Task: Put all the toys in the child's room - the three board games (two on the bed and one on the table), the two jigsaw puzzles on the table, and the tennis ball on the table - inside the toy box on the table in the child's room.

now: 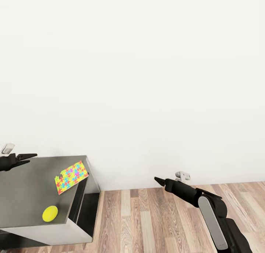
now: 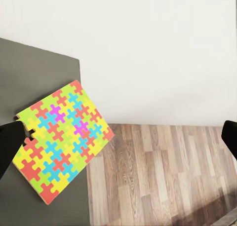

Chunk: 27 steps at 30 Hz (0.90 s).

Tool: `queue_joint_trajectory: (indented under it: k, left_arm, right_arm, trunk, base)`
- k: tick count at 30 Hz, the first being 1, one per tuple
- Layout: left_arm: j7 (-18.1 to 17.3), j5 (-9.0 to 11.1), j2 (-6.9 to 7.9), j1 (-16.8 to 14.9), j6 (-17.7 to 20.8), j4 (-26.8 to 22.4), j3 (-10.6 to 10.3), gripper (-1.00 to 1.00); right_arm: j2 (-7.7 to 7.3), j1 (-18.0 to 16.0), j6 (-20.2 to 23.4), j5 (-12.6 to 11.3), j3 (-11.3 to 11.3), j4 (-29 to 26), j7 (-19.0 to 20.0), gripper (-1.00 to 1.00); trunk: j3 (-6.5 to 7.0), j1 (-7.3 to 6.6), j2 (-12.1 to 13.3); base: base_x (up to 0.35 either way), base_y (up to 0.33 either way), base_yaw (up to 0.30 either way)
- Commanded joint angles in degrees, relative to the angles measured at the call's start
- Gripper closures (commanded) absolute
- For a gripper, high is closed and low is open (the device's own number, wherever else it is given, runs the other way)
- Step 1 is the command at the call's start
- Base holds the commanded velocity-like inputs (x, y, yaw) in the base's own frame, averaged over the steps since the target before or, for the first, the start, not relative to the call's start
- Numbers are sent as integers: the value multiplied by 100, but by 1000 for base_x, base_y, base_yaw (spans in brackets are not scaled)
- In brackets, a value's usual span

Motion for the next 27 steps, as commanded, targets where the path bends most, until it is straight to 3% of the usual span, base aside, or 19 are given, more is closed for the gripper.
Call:
queue_joint_trajectory:
  k: [1,27]
  left_arm:
    - [-12,27,2,-6,60,3,-9,-100]
    - [4,27,-16,-6,60,3,-9,-100]
  right_arm:
    - [1,-5,29,31,-9,-4,42,-100]
    - [1,-5,26,26,-10,-4,42,-100]
  trunk:
    - [-1,4,-11]
    - [247,4,-11]
  base:
    - [0,0,0]
    - [0,0,0]
